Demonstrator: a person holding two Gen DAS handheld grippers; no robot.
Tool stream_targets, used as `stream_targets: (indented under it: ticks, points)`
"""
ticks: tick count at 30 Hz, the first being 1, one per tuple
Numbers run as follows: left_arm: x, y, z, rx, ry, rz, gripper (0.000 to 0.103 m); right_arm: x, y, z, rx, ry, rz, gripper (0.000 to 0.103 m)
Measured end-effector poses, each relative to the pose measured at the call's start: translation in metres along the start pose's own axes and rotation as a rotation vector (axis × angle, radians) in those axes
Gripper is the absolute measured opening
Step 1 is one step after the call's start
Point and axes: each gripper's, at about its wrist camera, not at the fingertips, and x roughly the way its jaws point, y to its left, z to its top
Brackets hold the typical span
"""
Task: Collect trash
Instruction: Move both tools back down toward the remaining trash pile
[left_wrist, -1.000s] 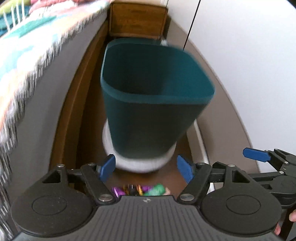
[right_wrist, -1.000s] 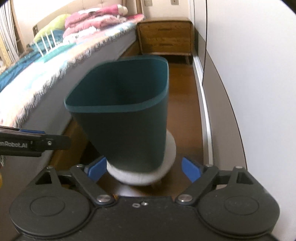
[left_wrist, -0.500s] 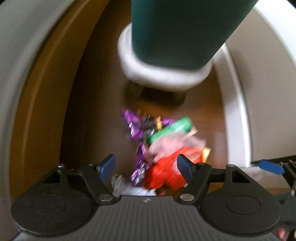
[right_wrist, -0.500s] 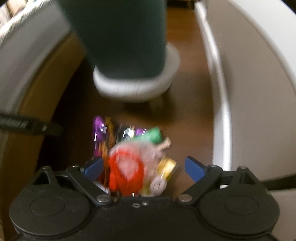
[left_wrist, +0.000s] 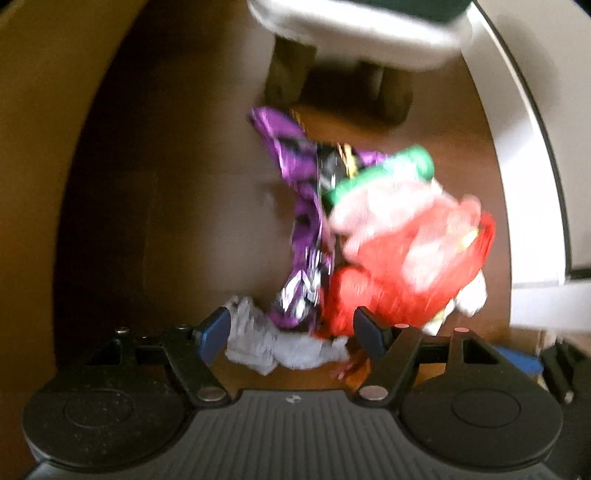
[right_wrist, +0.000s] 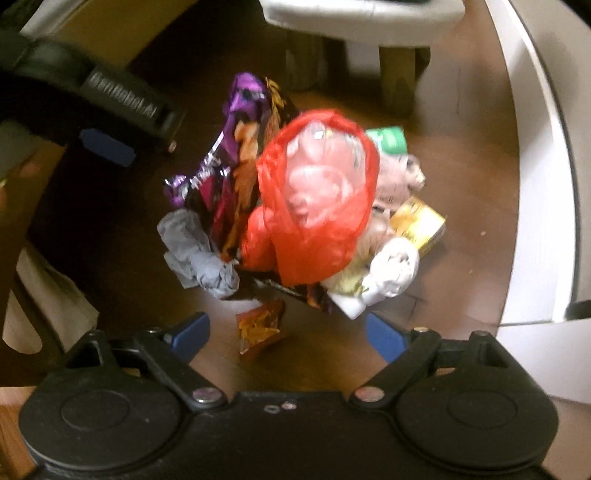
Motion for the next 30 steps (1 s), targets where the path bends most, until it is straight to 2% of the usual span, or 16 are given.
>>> stream_targets:
  ticks: [6, 8, 11, 14, 16, 20, 25, 30]
  points:
    - [0.044, -0.006, -0.039, 0.102, 0.069, 0.038, 0.073, 0.039, 0.002, -0.012, -0.079, 0.042, 0.022, 0.087]
    - [0.062, 0.003, -0.045, 0.029, 0.117, 0.021, 0.073, 0.049, 0.008, -0.016, -0.120, 0.049, 0.024, 0.085]
    - [0.080, 0.026, -0.049, -0.163, 0.159, -0.020, 0.073, 0.064, 0.016, -0.020, -0.157, 0.059, 0.024, 0.083]
    - [0.091, 0.050, -0.052, -0.366, 0.181, -0.081, 0.073, 0.074, 0.025, -0.022, -0.174, 0.066, 0.038, 0.081]
    - [0.095, 0.057, -0.052, -0.434, 0.181, -0.109, 0.073, 0.079, 0.033, -0.024, -0.202, 0.068, 0.044, 0.081]
    - [0.103, 0.053, -0.047, -0.394, 0.174, -0.091, 0.073, 0.091, 0.046, -0.024, -0.251, 0.071, 0.048, 0.079]
    - [0.117, 0.068, -0.048, -0.495, 0.198, -0.143, 0.073, 0.108, 0.053, -0.022, -0.268, 0.079, 0.026, 0.074]
    - [0.128, 0.078, -0.061, -0.542, 0.242, -0.150, 0.073, 0.123, 0.058, -0.027, -0.284, 0.101, 0.004, 0.061]
